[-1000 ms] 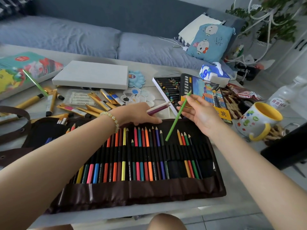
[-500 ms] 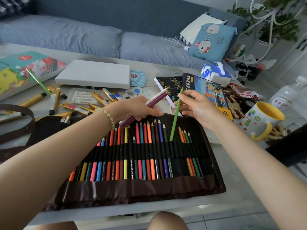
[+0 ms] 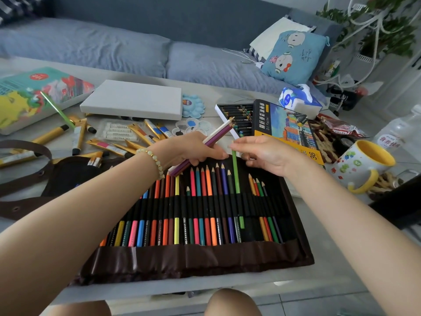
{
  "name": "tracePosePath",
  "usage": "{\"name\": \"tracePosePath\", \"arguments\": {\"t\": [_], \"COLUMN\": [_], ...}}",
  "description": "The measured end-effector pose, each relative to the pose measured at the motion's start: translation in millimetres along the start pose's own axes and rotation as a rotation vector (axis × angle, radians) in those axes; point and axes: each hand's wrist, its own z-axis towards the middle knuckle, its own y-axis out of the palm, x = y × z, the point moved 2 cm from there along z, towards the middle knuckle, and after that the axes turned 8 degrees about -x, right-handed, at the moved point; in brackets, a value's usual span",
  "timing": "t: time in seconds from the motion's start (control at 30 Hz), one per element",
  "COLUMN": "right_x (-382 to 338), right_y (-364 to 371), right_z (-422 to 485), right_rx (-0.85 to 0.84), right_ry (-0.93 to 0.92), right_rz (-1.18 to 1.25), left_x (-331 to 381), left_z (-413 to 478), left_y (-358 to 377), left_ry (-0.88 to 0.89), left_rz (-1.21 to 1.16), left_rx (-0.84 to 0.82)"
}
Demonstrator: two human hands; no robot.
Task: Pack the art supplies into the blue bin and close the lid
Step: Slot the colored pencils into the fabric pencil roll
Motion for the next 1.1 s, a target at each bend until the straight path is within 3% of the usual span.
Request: {"name": "tracePosePath", "arguments": {"t": [0.3, 0.47, 0.63, 0.77, 0.93, 1.1], "right_x": [9.9, 7.8, 8.6, 4.6, 4.8, 7.0], "right_y": [0.3, -2.0, -1.7, 2.6, 5.2, 2.5], "right_z": [-19.5, -23.6, -11.4, -5.9, -3.2, -4.2], "right_rx": [-0.099, -0.165, 0.130, 0.160, 0.173, 0.189], "right_ry": [0.000, 0.035, -0.074, -0.112, -0.125, -0.147], "right_rz": [-0.352, -0.412, -0.018, 0.289, 0.435, 0.423], "left_x": [-5.9, -3.7, 8.0, 16.8, 24.8, 25.8], "left_z": [5.6, 1.8, -10.7, -18.2, -24.4, -25.8], "left_y": [1.6, 2.6, 2.6, 7.5, 14.6, 17.3], "left_ry": [-0.028, -0.021, 0.110, 0.159, 0.167, 0.174], "left_rz": [-0.027, -0.013, -0.318, -0.412, -0.478, -0.484], "left_rx": [0.034, 0.035, -0.049, -0.122, -0.198, -0.241]}}
